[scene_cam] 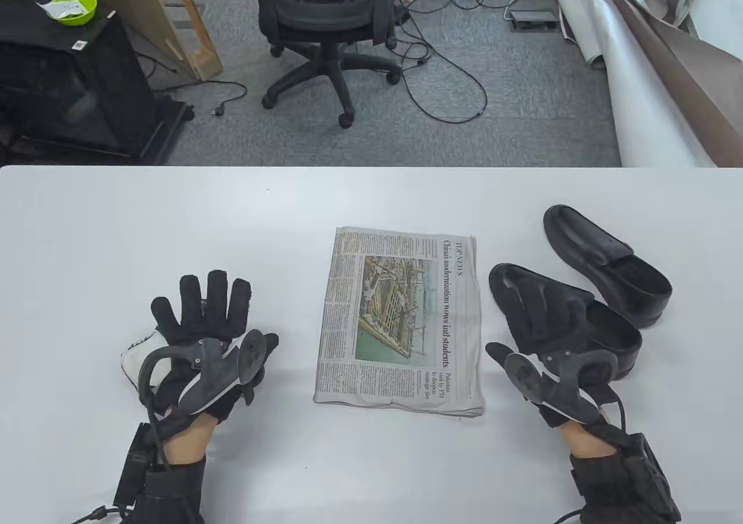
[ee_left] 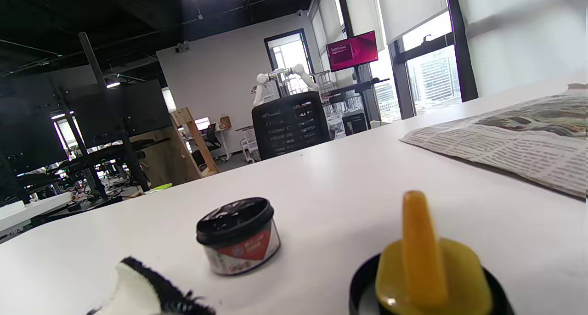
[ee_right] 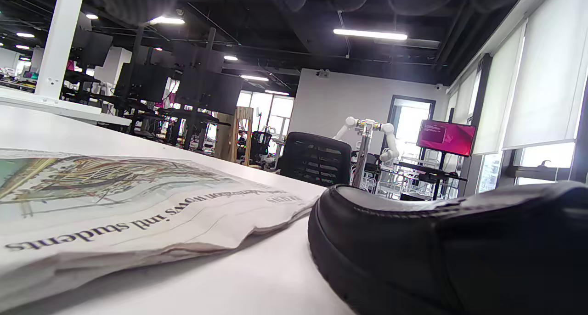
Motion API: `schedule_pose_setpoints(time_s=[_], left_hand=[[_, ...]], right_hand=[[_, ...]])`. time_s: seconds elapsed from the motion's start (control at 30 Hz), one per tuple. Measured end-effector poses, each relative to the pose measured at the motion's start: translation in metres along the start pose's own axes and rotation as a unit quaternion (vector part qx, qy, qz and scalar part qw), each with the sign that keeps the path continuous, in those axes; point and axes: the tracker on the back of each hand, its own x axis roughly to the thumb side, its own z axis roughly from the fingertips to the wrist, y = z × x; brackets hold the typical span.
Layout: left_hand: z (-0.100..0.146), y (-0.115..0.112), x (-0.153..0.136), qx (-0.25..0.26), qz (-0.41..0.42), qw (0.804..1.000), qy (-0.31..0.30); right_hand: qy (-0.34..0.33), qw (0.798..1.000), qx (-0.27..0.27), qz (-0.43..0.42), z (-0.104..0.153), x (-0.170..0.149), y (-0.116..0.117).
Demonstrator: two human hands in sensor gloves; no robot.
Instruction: Dip and apply built-in sponge shoe polish on shoes
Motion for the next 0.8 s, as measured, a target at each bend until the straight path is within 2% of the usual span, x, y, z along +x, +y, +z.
schedule_pose_setpoints(time_s=[0.27,0.4,0.57,0.7,0.8], left_hand=[[0.001,0.003,0.001,0.006,0.001,1.000,-0.002],[0.000,0.002,0.002,0.003,0.001,1.000,-0.007],[0.001,0.003,0.002,0.002,0.000,1.000,-0.007],[0.002,0.005,0.004,0.004,0.004,1.000,-0.013],[0.003,0.007,0.010,0.005,0.003,1.000,-0.022]], right_hand=[[-0.007,1.000,0.006,-0.004,0.000,0.003,0.000],[-0.028,0.999,0.031,-0.014,0.000,0.009,0.005],[-0.097,0.988,0.110,-0.043,0.002,0.025,0.014],[-0.174,0.962,0.192,-0.085,0.008,0.046,0.022],[-0.201,0.953,0.219,-0.053,0.013,0.059,0.029]])
